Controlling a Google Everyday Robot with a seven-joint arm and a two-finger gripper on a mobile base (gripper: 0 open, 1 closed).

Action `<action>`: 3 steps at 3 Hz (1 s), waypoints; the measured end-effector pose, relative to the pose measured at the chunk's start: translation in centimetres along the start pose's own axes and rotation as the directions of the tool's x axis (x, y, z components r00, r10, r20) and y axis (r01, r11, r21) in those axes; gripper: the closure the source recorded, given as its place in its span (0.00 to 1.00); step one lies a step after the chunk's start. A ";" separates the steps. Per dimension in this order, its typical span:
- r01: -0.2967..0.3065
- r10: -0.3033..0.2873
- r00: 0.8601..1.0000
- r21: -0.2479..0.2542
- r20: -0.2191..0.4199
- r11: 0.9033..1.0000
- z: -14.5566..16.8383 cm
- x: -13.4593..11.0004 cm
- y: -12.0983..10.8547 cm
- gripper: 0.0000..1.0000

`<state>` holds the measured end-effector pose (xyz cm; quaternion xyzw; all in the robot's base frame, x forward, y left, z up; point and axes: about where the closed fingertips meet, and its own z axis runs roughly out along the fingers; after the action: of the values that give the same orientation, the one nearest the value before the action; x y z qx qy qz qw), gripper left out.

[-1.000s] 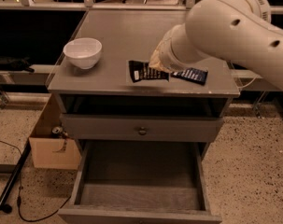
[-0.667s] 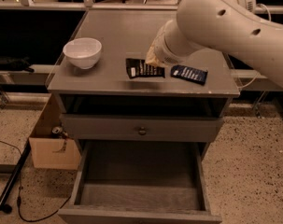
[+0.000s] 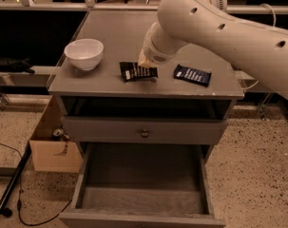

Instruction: Pick rxbar chocolate from middle drawer and place on counter

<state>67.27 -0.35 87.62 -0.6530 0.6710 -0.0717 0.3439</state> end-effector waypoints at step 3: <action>0.002 -0.002 1.000 -0.005 0.000 1.000 0.3 -0.1 0.0 0.37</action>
Offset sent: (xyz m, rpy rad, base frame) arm 0.0016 0.0023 -0.0020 -0.0010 0.0035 0.0031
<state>67.42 -0.11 87.43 -0.6544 0.6705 -0.0704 0.3425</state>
